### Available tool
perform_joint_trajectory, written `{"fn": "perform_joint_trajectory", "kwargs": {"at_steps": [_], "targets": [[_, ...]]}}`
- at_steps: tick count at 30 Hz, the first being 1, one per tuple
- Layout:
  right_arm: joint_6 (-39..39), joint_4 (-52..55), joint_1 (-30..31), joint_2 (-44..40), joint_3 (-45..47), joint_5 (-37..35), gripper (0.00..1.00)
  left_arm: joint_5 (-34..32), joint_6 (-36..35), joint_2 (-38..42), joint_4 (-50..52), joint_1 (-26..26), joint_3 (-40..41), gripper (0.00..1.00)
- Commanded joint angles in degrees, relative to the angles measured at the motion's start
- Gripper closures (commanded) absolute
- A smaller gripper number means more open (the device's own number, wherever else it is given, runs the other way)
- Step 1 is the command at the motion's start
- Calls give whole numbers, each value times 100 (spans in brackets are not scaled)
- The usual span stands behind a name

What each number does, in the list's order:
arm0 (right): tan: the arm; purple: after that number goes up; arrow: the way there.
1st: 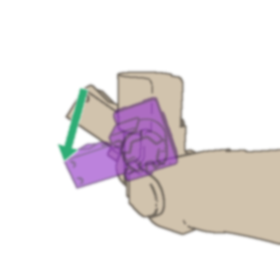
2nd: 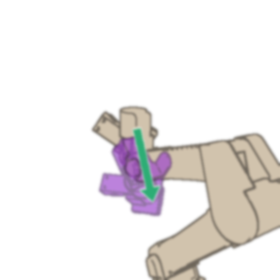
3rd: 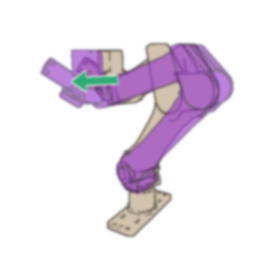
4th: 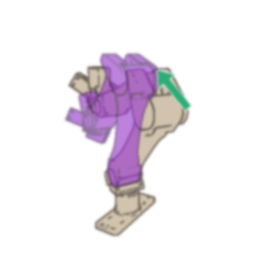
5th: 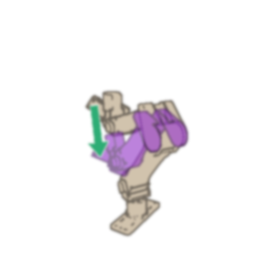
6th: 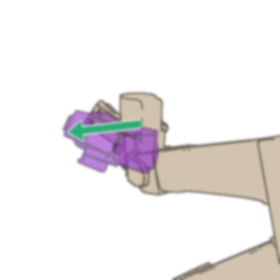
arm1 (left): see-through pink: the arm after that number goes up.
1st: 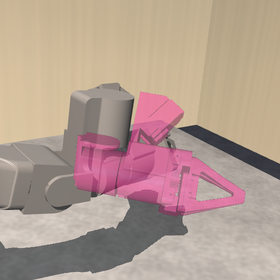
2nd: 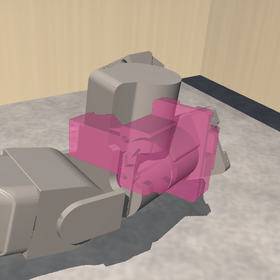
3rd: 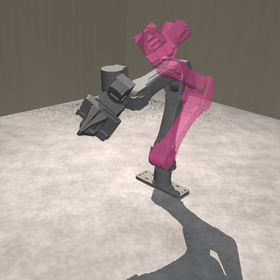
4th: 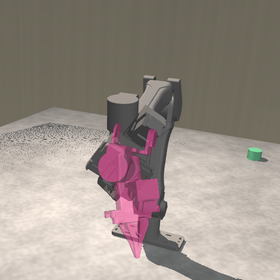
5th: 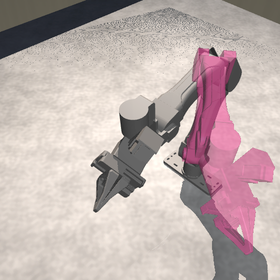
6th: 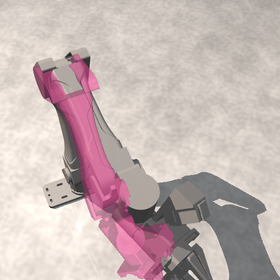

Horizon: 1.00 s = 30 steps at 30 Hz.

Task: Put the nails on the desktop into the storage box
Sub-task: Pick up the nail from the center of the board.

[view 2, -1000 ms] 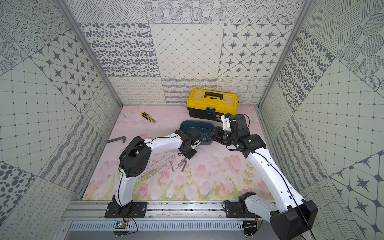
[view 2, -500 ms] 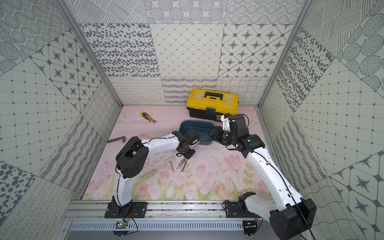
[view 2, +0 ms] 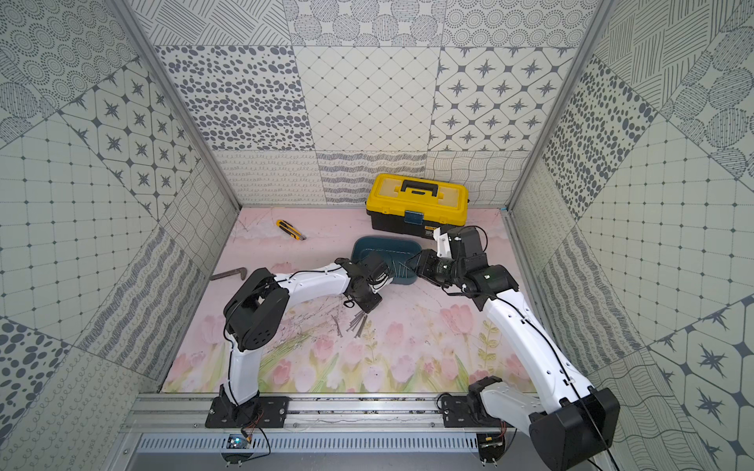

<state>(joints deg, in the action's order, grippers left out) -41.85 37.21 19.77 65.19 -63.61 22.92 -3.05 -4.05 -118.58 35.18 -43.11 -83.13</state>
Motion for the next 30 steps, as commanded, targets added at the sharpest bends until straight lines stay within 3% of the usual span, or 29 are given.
{"fn": "perform_joint_trajectory", "kwargs": {"at_steps": [1, 7, 14, 21, 30], "targets": [[-64, -329, -23, 33, 47, 3, 55, -278, -230, -199, 1492, 62, 202, 76], [-156, -428, -17, 20, 167, 6, 55, -316, -284, -128, 1597, 66, 191, 77], [-150, -443, -21, 35, 117, -38, 55, -137, -293, -403, 1730, 67, 177, 100], [-172, -443, -17, 7, 137, -19, 55, 93, -73, -530, 1919, 131, 25, 100], [-229, -721, 4, 29, 165, 282, 53, 823, 451, 686, 1881, 847, -498, 100]]}}
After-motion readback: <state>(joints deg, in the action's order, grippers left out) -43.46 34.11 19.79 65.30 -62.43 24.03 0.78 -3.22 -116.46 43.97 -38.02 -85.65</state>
